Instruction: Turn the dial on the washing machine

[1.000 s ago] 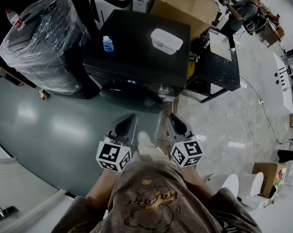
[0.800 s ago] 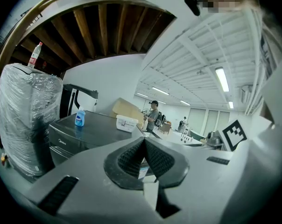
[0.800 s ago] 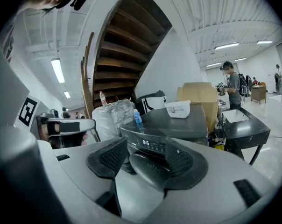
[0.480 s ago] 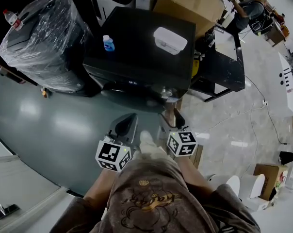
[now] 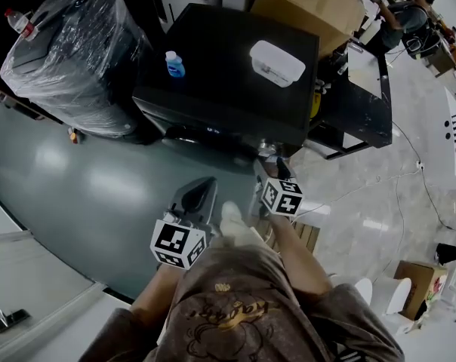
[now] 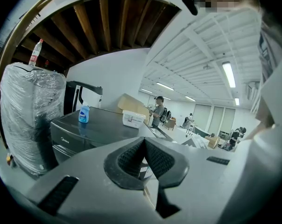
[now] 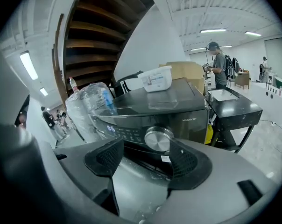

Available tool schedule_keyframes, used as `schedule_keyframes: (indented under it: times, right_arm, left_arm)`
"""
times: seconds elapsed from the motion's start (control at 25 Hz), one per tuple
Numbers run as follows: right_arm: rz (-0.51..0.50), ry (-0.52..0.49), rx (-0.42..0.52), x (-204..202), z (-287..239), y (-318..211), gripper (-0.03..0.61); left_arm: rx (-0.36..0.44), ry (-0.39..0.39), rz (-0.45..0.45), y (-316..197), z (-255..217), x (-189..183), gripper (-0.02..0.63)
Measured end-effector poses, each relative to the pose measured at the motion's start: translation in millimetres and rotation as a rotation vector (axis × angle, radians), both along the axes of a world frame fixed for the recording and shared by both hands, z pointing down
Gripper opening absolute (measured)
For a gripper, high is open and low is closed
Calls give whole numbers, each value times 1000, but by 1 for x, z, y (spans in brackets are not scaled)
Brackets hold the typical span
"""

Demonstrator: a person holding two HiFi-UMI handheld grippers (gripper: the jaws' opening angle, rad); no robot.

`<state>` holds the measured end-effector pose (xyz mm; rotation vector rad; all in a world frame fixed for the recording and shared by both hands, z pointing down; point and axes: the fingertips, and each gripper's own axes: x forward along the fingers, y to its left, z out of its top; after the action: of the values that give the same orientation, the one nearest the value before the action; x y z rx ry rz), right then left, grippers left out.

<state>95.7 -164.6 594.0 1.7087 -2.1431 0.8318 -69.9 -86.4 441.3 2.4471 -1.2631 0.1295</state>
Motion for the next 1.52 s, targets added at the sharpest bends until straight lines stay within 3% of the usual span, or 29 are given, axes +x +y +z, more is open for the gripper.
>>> schedule_keyframes:
  times: [0.4, 0.92, 1.52]
  right_arm:
    - [47, 29, -71, 10, 35, -29, 273]
    - [126, -87, -108, 16, 40, -38, 261]
    - [202, -389, -76, 21, 38, -38, 259]
  left_arm:
    - [-17, -18, -14, -17, 8, -1, 0]
    - [-20, -41, -4, -28, 7, 6, 0]
    - [-7, -51, 12, -29, 3, 11, 0]
